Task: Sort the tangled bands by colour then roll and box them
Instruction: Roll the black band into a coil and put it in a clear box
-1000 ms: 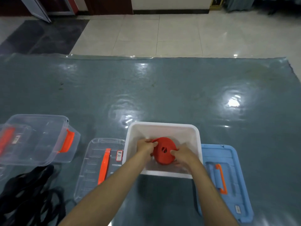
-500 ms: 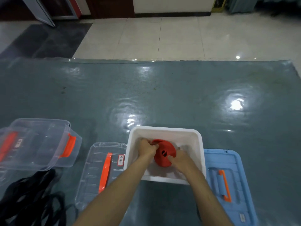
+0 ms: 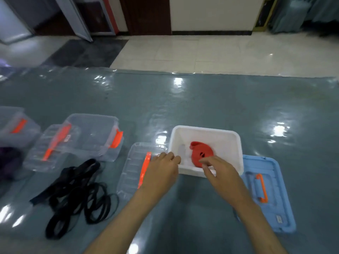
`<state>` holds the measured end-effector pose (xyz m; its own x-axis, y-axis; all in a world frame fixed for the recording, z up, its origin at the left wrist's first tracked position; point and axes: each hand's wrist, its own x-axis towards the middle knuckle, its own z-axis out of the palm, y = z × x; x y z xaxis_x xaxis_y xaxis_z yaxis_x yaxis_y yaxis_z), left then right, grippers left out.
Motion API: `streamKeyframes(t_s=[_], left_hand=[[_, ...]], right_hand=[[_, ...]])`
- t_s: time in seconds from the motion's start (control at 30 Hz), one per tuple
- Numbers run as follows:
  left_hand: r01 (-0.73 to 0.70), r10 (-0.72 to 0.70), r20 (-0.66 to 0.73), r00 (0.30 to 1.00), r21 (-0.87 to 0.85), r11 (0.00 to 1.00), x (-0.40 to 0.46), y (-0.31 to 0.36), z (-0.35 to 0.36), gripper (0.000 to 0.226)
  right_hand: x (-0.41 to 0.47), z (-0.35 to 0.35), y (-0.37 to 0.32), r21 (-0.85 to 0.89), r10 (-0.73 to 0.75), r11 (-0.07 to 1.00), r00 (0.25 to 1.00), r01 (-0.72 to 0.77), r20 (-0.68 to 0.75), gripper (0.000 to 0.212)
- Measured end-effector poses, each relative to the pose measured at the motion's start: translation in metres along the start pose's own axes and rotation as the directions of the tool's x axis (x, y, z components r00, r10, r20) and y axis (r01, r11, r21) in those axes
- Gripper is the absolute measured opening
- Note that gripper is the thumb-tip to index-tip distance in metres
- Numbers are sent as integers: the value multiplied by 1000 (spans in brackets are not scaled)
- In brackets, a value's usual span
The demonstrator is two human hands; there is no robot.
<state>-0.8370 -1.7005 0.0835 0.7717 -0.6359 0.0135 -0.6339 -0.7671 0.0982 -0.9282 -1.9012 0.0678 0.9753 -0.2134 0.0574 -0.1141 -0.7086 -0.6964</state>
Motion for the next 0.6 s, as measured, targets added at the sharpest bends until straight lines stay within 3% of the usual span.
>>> streamKeyframes(t_s=[0.1, 0.27, 0.43, 0.53, 0.6], left_hand=[[45, -44, -32, 999, 23, 999, -44, -23, -12, 14], [161, -162, -63, 985, -14, 987, -114, -79, -13, 19], [277, -279, -27, 960, -71, 958, -165, -163, -3, 9], [309, -309, 8, 951, -78, 948, -189, -220, 6, 4], [293, -289, 59, 956, -85, 952, -203, -258, 16, 14]], right_hand=[[-12, 19, -22, -50, -66, 997, 998, 67, 4, 17], [-24, 72, -68, 9, -124, 992, 988, 124, 92, 14], [-23, 137, -113, 184, -13, 983, 976, -28, 218, 16], [-21, 178, -137, 159, 39, 984, 961, -85, 274, 14], [-21, 210, -151, 84, 110, 986, 945, -142, 308, 18]])
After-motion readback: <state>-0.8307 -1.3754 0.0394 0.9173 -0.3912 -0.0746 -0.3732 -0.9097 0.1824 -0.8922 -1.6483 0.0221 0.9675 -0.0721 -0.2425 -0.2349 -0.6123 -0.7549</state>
